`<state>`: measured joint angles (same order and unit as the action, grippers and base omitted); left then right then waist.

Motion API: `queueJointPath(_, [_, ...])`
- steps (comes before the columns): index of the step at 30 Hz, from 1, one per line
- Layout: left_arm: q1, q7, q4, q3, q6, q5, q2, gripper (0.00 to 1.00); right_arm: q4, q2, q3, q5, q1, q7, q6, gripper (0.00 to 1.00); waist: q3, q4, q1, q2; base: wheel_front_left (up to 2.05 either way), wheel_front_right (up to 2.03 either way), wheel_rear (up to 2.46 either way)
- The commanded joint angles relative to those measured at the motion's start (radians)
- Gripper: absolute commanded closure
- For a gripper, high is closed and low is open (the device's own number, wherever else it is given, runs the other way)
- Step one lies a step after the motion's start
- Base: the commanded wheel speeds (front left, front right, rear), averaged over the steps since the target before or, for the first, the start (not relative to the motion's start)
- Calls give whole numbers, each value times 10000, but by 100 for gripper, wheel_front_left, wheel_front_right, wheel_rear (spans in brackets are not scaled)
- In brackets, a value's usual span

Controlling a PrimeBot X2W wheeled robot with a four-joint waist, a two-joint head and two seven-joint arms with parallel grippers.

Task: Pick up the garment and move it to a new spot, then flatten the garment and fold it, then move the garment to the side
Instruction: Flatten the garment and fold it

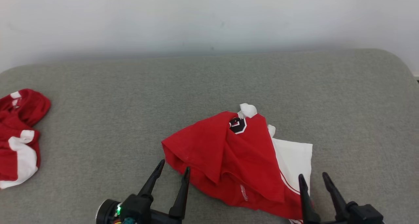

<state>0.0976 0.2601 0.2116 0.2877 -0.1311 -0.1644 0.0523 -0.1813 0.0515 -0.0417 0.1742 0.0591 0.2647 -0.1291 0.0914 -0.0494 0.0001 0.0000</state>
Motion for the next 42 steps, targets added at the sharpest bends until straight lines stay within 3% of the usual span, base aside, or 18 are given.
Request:
queueJointPath(1, [187,47,153,51,16,-87,52,0,-37,-9,-71,79,-152,24,-31,0,181,-241,-1,0,0,0,0])
queueJointPath(10, [1353,39,1807,-37,16,-133,235,0,-272,-15,-449,423,-542,24,-31,0,601,-1136,-1,0,0,0,0])
queueJointPath(17, [1825,39,2927,-377,16,22,255,0,-318,-11,-335,458,-721,25,-31,0,698,-1457,-1,0,0,0,0])
queueJointPath(18, [1895,39,2974,-416,16,58,246,14,-308,-14,-329,468,-724,24,-31,0,689,-1471,-1,0,0,0,0])
queueJointPath(19, [1978,39,2974,-479,16,49,230,61,-302,-16,-324,468,-720,25,-31,0,681,-1477,-1,0,0,0,0])
queueJointPath(20, [2005,39,2991,-507,16,51,223,100,-303,-13,-315,459,-706,25,-31,0,667,-1466,-1,0,0,0,0])
queueJointPath(29, [2125,39,3115,-465,16,-36,208,100,-205,-15,-317,455,-665,24,-31,0,550,-1177,-1,0,0,0,0])
queueJointPath(34, [2502,39,2401,-316,15,-159,385,100,-149,-11,-172,516,-558,25,-31,0,493,-884,-1,0,0,0,0])
queueJointPath(42, [4605,39,857,362,18,-488,2259,100,-284,-11,-224,651,-356,24,-31,0,206,-419,-1,0,0,0,0])
